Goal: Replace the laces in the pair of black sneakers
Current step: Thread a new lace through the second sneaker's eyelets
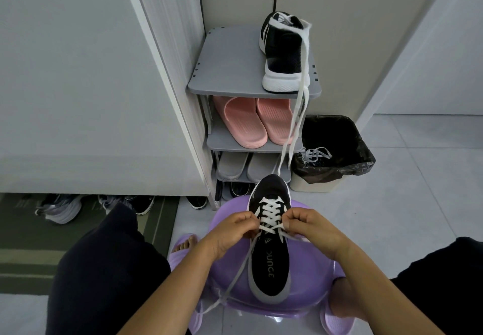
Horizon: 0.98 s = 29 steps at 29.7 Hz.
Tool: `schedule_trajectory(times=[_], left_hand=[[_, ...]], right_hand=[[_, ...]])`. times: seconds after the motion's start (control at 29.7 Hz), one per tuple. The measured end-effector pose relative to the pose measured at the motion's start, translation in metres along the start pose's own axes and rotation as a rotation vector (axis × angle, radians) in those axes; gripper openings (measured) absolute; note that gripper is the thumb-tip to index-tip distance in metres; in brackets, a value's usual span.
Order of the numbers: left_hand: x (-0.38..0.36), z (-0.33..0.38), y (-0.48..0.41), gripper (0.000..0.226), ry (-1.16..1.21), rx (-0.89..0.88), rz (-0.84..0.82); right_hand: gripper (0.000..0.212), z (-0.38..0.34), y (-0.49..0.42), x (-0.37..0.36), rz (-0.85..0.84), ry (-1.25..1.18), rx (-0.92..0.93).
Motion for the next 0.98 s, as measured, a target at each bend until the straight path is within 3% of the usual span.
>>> schedule_trajectory(times=[0.1, 0.27, 0.4, 0.51, 0.67, 0.98], left_hand=[[-0.002, -0.003, 0.001, 0.023, 0.028, 0.005, 0.016], [-0.005, -0.002, -0.008, 0.015, -0.075, 0.069, 0.074], [-0.008, 0.001, -0.014, 0.019, -0.252, 0.162, 0.003], [-0.008, 0.000, -0.015, 0.022, -0.246, 0.149, 0.027], [-0.004, -0.005, -0.005, 0.024, -0.147, 0.084, 0.183], [-0.006, -0.001, 0.006, 0.019, -0.090, 0.010, 0.232]], right_hand=[[0.012, 0.003, -0.001, -0.001, 0.011, -0.018, -0.041], [0.026, 0.005, -0.005, 0.001, 0.129, 0.133, -0.241], [0.025, 0.006, -0.006, 0.003, 0.172, 0.078, -0.306], [0.023, 0.006, -0.005, -0.001, 0.214, 0.031, -0.345], [0.026, 0.013, 0.000, 0.001, 0.255, -0.172, -0.306], [0.017, 0.016, 0.005, 0.000, 0.291, -0.154, -0.180]])
Point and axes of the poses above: each hand's wrist, its own y-axis away from the middle knuckle, its own x-axis out of the back of the hand, z = x × y, the point moved 5 cm from there along -y, towards the middle knuckle, and after that the axes turned 8 degrees about -x, right-handed, at the moved point
